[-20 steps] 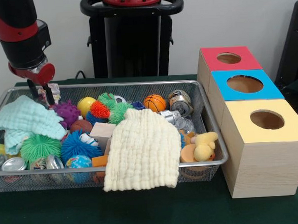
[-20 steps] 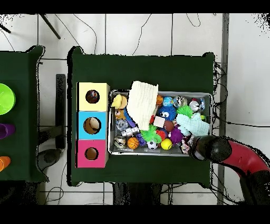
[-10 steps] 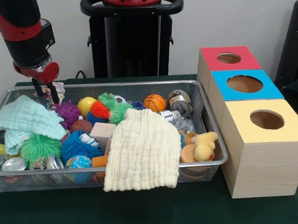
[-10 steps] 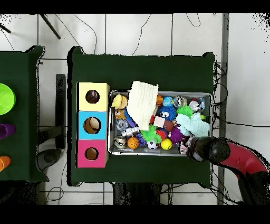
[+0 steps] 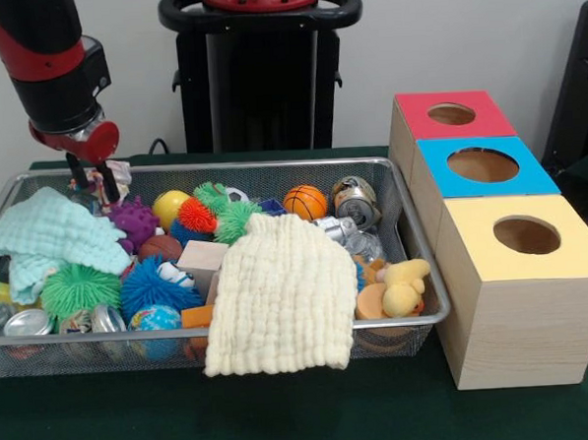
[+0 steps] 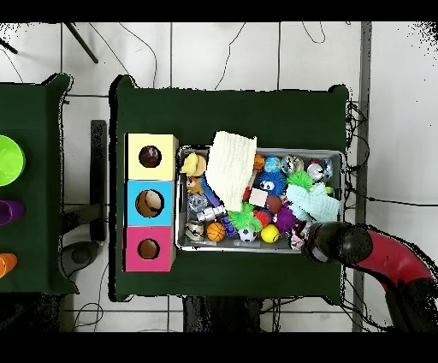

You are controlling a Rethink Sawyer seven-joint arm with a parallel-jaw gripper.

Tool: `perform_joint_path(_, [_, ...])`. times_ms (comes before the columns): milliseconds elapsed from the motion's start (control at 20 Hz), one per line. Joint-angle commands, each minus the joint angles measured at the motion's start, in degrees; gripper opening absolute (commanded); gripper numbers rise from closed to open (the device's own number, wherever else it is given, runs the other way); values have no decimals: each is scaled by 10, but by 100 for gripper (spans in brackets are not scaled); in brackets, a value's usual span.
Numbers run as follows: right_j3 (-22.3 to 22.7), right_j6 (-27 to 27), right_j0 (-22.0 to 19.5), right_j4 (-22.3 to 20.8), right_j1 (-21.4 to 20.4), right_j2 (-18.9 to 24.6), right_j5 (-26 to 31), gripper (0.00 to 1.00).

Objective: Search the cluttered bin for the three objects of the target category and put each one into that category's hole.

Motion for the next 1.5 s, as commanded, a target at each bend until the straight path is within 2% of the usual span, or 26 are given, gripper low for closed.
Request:
perform_joint_path(50, [45, -4, 6, 10, 15, 10, 15, 100])
perform_joint_path(1500, [56, -19, 5, 15, 31, 28, 13, 100])
